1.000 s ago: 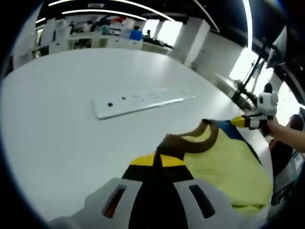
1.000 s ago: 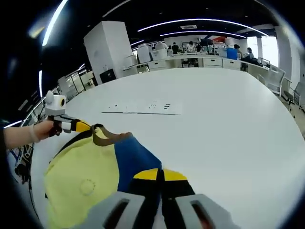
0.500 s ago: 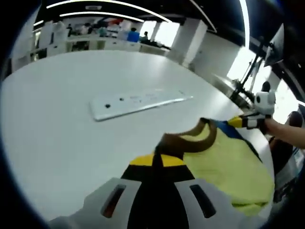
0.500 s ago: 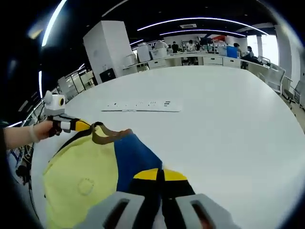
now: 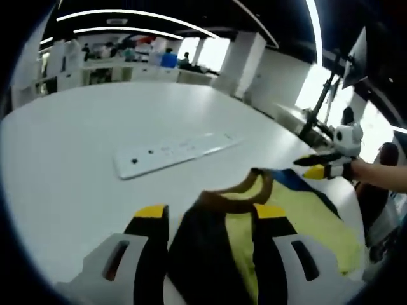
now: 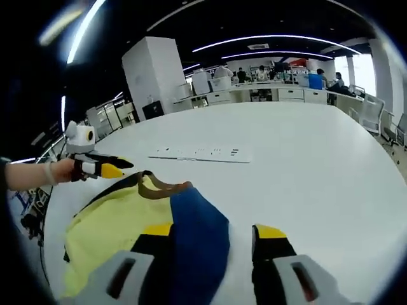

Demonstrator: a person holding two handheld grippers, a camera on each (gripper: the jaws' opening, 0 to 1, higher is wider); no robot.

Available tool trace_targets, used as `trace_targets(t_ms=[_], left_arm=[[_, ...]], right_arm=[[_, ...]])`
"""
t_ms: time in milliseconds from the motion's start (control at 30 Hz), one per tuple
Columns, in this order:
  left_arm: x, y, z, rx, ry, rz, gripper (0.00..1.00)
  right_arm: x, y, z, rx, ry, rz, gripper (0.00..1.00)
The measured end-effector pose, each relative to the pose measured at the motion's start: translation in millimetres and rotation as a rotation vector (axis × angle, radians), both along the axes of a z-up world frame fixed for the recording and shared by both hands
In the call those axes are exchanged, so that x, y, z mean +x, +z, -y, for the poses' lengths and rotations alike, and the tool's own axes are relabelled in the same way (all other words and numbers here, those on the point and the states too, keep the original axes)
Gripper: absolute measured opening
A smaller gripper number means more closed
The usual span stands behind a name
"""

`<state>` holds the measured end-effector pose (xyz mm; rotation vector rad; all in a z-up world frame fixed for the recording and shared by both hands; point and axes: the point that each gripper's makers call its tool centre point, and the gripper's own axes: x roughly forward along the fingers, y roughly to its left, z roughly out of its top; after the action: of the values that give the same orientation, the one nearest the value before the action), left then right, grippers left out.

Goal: Fold the garment on the visible template until the final outline fits inside the template.

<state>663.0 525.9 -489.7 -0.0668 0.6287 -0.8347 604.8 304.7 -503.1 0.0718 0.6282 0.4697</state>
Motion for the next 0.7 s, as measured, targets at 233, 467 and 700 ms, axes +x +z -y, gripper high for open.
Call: trace_targets(t_ms=[233,467,700], left_arm=[[-10.5,10.2,-3.7,-0.001,-0.019,0.009,0.78],[-23.4,21.7,-6.3,-0.009,-0.033,0.011,0.99],[-40.1,34.1,-11.3,-0.010,-0.043,0.009,0.99]], right_arm=[[-10.9,5.1,-2.2,-0.023,0.031,0.006,0.76],[-23.4,12.2,-3.0,-0.038,0.045,0.005,0.79],[-37.9,22.8,0.2,-0.032,0.030,0.011,0.77]])
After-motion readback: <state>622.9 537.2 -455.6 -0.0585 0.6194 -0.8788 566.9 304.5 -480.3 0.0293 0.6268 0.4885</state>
